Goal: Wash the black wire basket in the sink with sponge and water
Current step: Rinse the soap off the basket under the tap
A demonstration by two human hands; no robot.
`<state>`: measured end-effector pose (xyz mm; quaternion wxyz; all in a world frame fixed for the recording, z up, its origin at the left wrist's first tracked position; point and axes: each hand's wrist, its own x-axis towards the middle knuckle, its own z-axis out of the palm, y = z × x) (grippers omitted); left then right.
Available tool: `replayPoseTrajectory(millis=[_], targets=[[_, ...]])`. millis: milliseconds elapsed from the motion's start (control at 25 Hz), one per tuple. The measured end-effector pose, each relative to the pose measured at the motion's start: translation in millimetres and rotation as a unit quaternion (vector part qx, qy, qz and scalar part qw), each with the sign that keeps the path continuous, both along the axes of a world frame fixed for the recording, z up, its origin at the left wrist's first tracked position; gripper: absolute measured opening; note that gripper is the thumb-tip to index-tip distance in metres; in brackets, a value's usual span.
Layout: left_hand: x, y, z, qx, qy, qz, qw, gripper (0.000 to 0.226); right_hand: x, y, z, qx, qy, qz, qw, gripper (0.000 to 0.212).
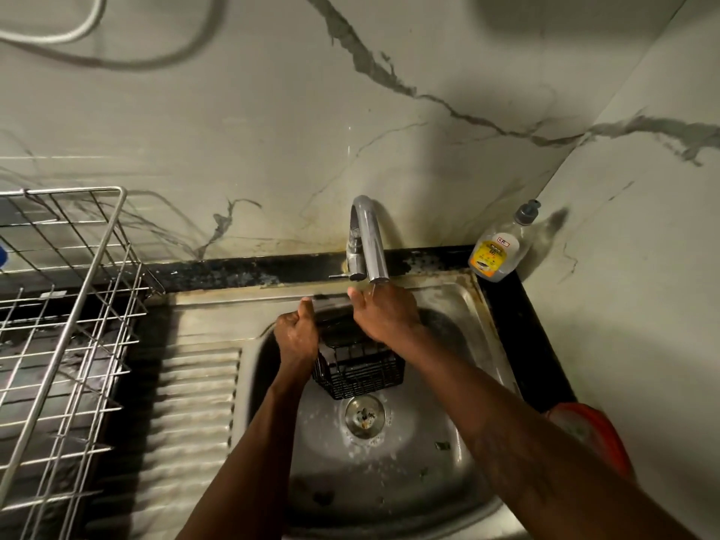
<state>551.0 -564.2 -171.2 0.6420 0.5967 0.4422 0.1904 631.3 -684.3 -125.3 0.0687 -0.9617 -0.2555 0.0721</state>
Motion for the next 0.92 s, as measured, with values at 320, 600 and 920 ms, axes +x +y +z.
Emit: replayPoseTrajectory(millis=[320, 600, 920], targets=[[14.9, -18.5, 14.2, -0.039, -0.004, -0.045, 0.998, 0.027, -3.8, -16.3, 2.0, -0.018, 0.000, 0.002, 1.000, 0.055], [15.7, -22.9, 4.6, -0.092, -0.001, -0.004, 0.996, 0.043, -33.6, 5.2, 0.0, 0.038, -0.067, 0.132, 0.988, 0.045], [18.8, -8.6, -4.1, -0.093, -0.036, -0.056, 0.993, 0.037, 15.3, -13.3, 19.2, -0.007, 0.056, -0.125, 0.991, 0.055]])
